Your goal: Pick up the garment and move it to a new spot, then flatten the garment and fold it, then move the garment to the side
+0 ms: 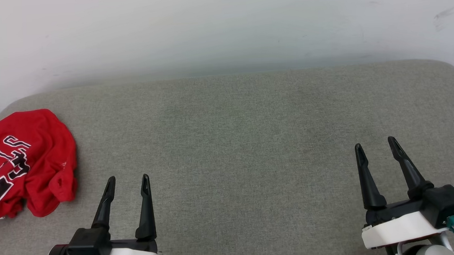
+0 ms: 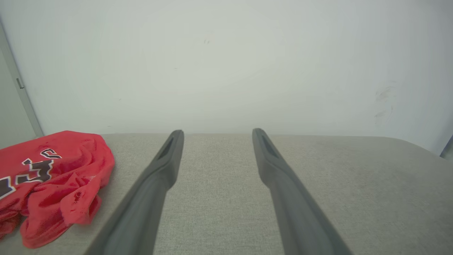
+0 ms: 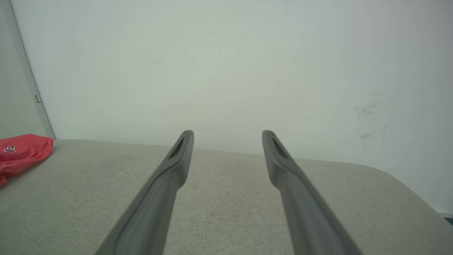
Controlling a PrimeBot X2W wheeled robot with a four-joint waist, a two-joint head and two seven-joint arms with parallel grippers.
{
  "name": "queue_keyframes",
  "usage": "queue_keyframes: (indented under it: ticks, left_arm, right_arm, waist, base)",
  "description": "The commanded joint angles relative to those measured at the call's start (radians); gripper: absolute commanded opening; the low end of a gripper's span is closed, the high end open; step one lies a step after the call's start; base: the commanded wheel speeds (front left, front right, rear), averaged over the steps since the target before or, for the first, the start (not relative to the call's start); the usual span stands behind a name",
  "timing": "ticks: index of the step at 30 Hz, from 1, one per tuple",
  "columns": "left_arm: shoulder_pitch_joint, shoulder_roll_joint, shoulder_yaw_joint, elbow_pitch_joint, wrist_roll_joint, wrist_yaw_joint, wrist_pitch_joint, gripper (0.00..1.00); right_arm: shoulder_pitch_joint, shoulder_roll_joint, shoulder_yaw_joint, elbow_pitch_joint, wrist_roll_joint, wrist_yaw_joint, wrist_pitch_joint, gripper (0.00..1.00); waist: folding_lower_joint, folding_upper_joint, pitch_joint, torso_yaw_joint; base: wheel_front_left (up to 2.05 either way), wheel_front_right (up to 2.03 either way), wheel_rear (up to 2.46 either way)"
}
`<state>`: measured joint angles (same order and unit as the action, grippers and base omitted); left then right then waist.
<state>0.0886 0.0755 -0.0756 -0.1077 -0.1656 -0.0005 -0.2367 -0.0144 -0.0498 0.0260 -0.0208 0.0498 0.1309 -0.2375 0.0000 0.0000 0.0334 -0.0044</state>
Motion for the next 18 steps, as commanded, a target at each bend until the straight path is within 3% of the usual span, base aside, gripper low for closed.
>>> queue_keyframes:
  ticks: [1,10,18]
  left_arm:
    - [0.009,-0.006,0.008,-0.007,0.026,-0.01,-0.009,1.0]
    - [0.012,-0.022,0.032,-0.012,0.109,-0.053,-0.029,1.0]
    - [0.003,-0.025,0.069,0.006,0.093,-0.065,-0.029,1.0]
  right_arm:
    - [0.009,-0.001,0.001,-0.009,-0.026,0.0,-0.009,1.0]
    - [0.015,-0.001,0.007,-0.021,-0.101,0.0,-0.028,1.0]
    - [0.025,-0.001,0.031,-0.018,-0.11,0.0,-0.028,1.0]
  waist:
    - [0.0,0.0,0.001,0.0]
    - [0.0,0.0,0.009,0.018]
    - [0.0,0.0,0.013,0.117]
  base:
    - [0.0,0.0,0.0]
    - [0.0,0.0,0.0]
    - [0.0,0.0,0.0]
